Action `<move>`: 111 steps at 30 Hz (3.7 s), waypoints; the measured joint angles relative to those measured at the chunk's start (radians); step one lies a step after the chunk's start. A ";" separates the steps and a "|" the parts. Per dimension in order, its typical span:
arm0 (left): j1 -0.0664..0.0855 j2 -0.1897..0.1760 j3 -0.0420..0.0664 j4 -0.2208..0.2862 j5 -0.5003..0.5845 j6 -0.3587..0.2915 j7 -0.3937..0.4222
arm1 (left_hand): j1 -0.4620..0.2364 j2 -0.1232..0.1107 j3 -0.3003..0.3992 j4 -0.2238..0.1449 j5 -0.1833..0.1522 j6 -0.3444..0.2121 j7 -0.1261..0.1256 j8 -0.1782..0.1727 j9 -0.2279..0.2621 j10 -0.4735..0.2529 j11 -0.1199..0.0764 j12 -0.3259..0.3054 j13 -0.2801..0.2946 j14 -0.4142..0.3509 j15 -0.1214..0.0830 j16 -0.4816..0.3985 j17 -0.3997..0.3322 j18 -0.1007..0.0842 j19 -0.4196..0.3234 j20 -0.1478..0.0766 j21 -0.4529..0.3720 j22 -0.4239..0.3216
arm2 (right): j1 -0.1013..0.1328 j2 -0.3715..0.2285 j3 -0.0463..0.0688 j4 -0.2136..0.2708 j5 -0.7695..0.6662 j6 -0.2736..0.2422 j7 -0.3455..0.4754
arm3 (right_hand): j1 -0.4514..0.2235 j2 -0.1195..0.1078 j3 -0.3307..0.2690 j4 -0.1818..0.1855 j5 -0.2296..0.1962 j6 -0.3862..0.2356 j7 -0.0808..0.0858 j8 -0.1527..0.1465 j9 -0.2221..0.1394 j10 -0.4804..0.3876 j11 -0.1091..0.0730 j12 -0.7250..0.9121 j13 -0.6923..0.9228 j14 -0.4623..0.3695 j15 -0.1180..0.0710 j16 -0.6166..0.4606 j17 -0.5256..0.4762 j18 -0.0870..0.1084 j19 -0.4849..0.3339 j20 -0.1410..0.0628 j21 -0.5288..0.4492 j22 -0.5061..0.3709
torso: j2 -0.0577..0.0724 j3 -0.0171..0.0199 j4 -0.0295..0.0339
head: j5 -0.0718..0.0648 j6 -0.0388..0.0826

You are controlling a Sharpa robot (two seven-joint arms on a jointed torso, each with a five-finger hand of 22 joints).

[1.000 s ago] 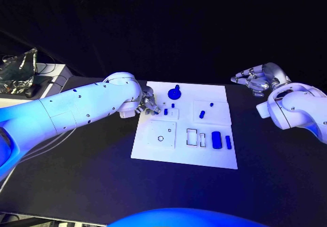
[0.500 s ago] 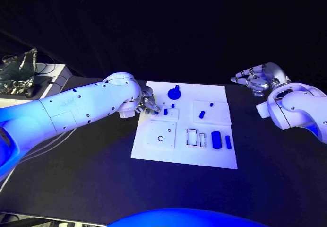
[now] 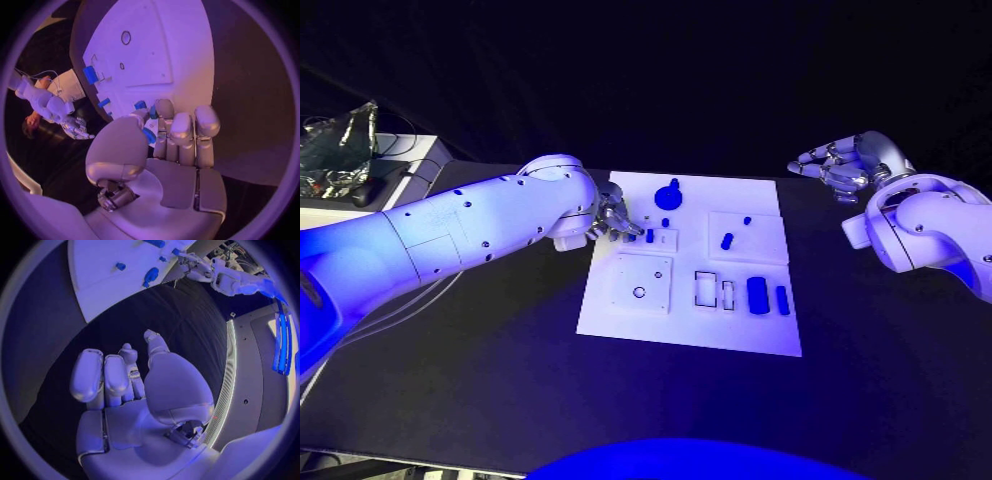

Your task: Assemble the parts on the task board

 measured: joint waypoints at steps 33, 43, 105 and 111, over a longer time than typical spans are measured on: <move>0.000 -0.008 0.001 -0.004 0.006 -0.005 0.000 | 0.069 -0.021 -0.018 -0.075 -0.001 0.002 0.002 -0.004 -0.001 0.000 0.000 0.000 0.000 0.000 0.000 0.000 -0.001 0.000 0.000 0.000 0.000 0.001 | 0.000 -0.001 0.000 0.001 0.000 0.000 0.000 | 0.000 0.000 0.000 0.000 0.000 0.000 0.000 0.000 0.000 0.000 0.000 0.000 0.000 0.000 0.000 0.000 0.000 0.000 0.000 0.000 0.000 0.001 | 0.000 0.0000 -0.0008 | 0.000 -0.003; 0.001 -0.008 0.002 -0.004 0.007 -0.003 0.002 | 0.072 -0.047 0.113 -0.079 -0.007 -0.011 0.000 0.018 0.030 0.001 0.002 -0.005 -0.012 0.000 0.000 0.000 0.004 0.000 -0.005 0.024 0.000 0.001 | 0.000 -0.001 0.000 0.001 0.000 0.000 0.000 | 0.000 0.000 0.000 0.000 0.000 0.000 0.000 0.000 0.000 0.000 0.000 0.000 0.000 0.000 0.000 0.000 0.000 0.000 0.000 0.000 0.000 0.001 | 0.000 -0.0001 -0.0004 | 0.000 -0.003; 0.000 -0.010 0.000 -0.004 0.018 0.000 0.001 | 0.033 -0.035 -0.041 -0.050 0.000 -0.009 0.001 0.004 0.035 -0.006 -0.001 0.000 -0.024 0.000 0.000 -0.011 -0.003 0.016 -0.005 0.002 -0.004 0.000 | 0.000 -0.001 0.000 0.001 0.000 0.000 0.000 | 0.000 0.000 0.000 0.000 0.000 0.000 0.000 0.000 0.000 -0.002 -0.002 0.000 0.000 0.000 0.000 0.000 0.000 0.000 0.000 0.000 0.000 0.000 | 0.000 0.0006 -0.0008 | 0.001 -0.004; 0.000 -0.010 0.000 -0.005 0.022 -0.002 0.000 | 0.031 -0.037 -0.094 -0.040 0.000 -0.009 0.001 0.004 0.035 -0.006 -0.001 0.000 -0.022 0.000 0.000 -0.011 -0.004 0.016 -0.002 -0.002 -0.004 0.000 | 0.000 -0.002 0.000 0.001 0.000 0.000 0.000 | 0.000 0.000 0.000 0.000 0.000 0.000 0.000 0.000 0.000 -0.002 -0.002 0.000 0.000 0.000 0.000 0.000 0.000 0.000 0.000 0.000 0.000 0.000 | 0.000 0.0006 -0.0007 | 0.000 -0.005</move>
